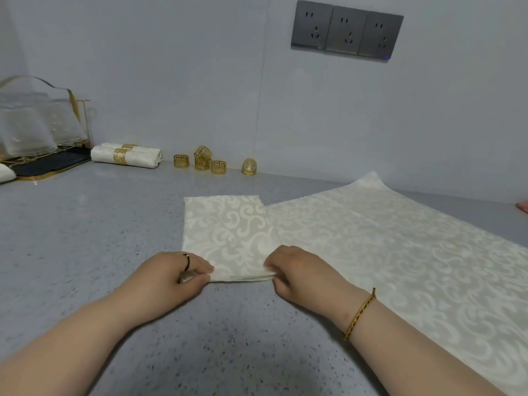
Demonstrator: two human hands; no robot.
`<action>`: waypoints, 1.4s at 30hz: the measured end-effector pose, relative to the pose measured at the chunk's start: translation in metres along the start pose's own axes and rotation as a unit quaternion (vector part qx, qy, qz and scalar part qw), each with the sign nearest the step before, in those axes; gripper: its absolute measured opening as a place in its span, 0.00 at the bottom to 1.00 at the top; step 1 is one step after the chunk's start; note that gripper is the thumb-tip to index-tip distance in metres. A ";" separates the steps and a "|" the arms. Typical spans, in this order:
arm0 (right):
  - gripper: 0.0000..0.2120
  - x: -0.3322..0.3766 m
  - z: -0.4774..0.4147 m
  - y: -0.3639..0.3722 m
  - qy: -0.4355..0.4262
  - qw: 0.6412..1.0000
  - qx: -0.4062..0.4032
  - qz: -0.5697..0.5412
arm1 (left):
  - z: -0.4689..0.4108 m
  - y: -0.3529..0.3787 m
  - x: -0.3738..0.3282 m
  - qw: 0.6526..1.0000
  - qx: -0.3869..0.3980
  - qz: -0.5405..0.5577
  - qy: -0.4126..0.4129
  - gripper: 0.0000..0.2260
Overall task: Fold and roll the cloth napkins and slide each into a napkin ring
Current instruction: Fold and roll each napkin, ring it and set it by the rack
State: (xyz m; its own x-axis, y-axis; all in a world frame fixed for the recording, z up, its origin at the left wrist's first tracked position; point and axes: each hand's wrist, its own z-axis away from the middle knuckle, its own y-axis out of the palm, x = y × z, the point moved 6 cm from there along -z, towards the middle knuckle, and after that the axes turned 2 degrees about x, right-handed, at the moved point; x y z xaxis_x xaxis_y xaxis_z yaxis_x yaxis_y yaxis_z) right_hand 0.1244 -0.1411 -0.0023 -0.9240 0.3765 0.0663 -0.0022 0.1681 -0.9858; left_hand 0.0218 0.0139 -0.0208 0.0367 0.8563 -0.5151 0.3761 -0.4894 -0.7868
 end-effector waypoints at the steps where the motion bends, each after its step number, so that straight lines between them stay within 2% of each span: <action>1: 0.13 0.000 -0.001 0.001 0.008 1.000 -0.010 -0.007 | -0.001 0.000 0.001 1.000 0.005 0.010 -0.017 0.13; 4: 0.14 -0.004 -0.001 0.001 0.005 0.999 -0.019 -0.042 | -0.002 -0.001 0.000 0.999 -0.010 0.036 -0.021 0.12; 7: 0.16 -0.010 0.002 -0.001 0.003 0.995 -0.019 -0.101 | -0.002 -0.006 -0.005 0.997 -0.027 0.068 -0.024 0.05; 14: 0.08 -0.020 -0.001 -0.004 0.016 0.988 -0.056 -0.143 | 0.002 -0.014 0.000 0.995 -0.033 0.075 -0.048 0.11; 17: 0.08 -0.027 0.001 -0.006 0.057 0.973 -0.056 -0.216 | 0.006 -0.015 -0.005 0.994 -0.010 0.095 -0.060 0.05; 19: 0.11 -0.031 0.002 -0.006 0.082 0.962 -0.051 -0.255 | 0.008 -0.014 -0.010 0.993 0.020 0.096 -0.072 0.18; 20: 0.12 -0.032 0.003 -0.006 0.093 0.958 -0.049 -0.268 | 0.009 -0.013 -0.011 0.994 0.022 0.077 -0.072 0.20; 23: 0.12 -0.036 0.003 -0.006 0.129 0.948 -0.041 -0.288 | 0.008 -0.021 -0.009 0.995 -0.027 0.046 -0.085 0.07; 26: 0.11 -0.035 0.004 -0.005 0.145 0.942 -0.040 -0.300 | 0.008 -0.025 0.004 0.985 -0.083 0.075 -0.130 0.08; 28: 0.11 -0.034 0.004 -0.004 0.150 0.943 -0.054 -0.292 | 0.006 -0.025 0.008 0.977 -0.096 0.094 -0.163 0.08; 31: 0.05 -0.028 0.001 -0.001 0.146 0.961 -0.085 -0.219 | 0.005 -0.025 0.010 0.968 -0.129 0.090 -0.195 0.09; 33: 0.07 -0.025 -0.002 0.003 0.143 0.969 -0.097 -0.177 | 0.005 -0.025 0.011 0.963 -0.152 0.073 -0.210 0.08; 39: 0.10 -0.026 -0.006 0.008 0.169 0.969 -0.093 -0.154 | 0.004 -0.023 0.015 0.958 -0.133 -0.012 -0.252 0.08; 42: 0.11 -0.026 -0.004 0.005 0.185 0.967 -0.105 -0.139 | 0.000 -0.026 0.006 0.958 -0.139 -0.123 -0.218 0.08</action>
State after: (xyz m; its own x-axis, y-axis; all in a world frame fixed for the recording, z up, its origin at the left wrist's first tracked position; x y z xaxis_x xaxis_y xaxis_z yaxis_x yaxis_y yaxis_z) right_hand 0.1498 -0.1467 -0.0081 -0.6990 0.5837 0.4130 -0.1170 0.4764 -0.8714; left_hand 0.0121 0.0320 -0.0035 -0.4517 0.7608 -0.4660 0.5577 -0.1669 -0.8131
